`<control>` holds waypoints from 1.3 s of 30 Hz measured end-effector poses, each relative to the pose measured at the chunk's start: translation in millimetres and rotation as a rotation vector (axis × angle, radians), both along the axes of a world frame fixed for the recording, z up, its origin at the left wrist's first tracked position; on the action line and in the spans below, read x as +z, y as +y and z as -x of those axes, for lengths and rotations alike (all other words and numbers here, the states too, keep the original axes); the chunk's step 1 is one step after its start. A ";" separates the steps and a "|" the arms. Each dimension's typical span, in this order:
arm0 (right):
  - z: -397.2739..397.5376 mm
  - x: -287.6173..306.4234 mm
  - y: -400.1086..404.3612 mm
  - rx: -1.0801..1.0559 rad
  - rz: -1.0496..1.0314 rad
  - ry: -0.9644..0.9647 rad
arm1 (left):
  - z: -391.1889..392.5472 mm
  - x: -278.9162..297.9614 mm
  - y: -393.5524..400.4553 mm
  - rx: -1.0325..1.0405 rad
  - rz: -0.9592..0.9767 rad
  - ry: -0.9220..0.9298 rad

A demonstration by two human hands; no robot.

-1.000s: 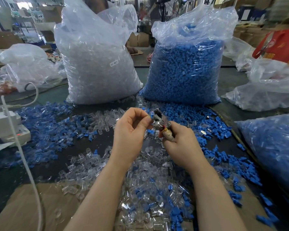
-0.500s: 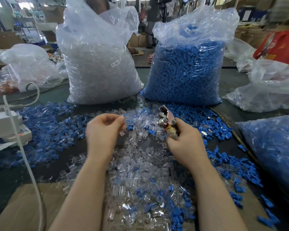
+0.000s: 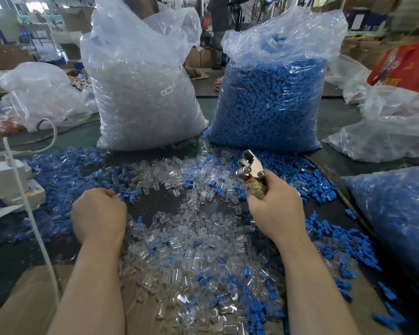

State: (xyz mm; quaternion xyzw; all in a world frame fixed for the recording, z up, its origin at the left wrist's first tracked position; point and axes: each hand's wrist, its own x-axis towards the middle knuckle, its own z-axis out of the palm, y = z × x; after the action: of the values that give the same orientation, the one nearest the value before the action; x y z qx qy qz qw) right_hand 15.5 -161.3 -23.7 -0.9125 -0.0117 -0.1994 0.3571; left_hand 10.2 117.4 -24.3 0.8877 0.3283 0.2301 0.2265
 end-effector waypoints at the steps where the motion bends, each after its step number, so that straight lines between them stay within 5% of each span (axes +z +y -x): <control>1: 0.0 0.3 -0.3 -0.011 -0.001 -0.001 | 0.1 0.8 -0.9 0.002 -0.001 0.010; 6: -0.9 1.7 -1.7 -0.115 0.005 -0.006 | -3.1 12.8 -14.5 -0.089 -0.069 0.004; 13: -4.1 -0.6 -6.1 -0.195 0.169 0.137 | -6.8 17.9 -71.6 -0.631 0.088 0.085; 18: -5.8 -0.9 -5.3 -0.114 0.292 0.234 | -5.0 11.4 -97.1 -0.808 0.070 0.130; 26: -3.8 0.2 3.9 -0.042 0.354 0.138 | -3.2 2.7 -103.4 -0.738 -0.216 0.215; 39: -7.8 -7.1 10.2 0.023 0.527 0.164 | -2.4 4.5 -104.5 -0.675 -0.104 0.219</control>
State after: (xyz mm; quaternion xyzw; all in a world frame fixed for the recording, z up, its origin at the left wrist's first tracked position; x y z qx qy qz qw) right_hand 23.3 -151.1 -30.7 -0.9868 -0.0447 -0.1108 0.1095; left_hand 12.6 12.8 -19.9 0.9758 0.0268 0.0621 0.2078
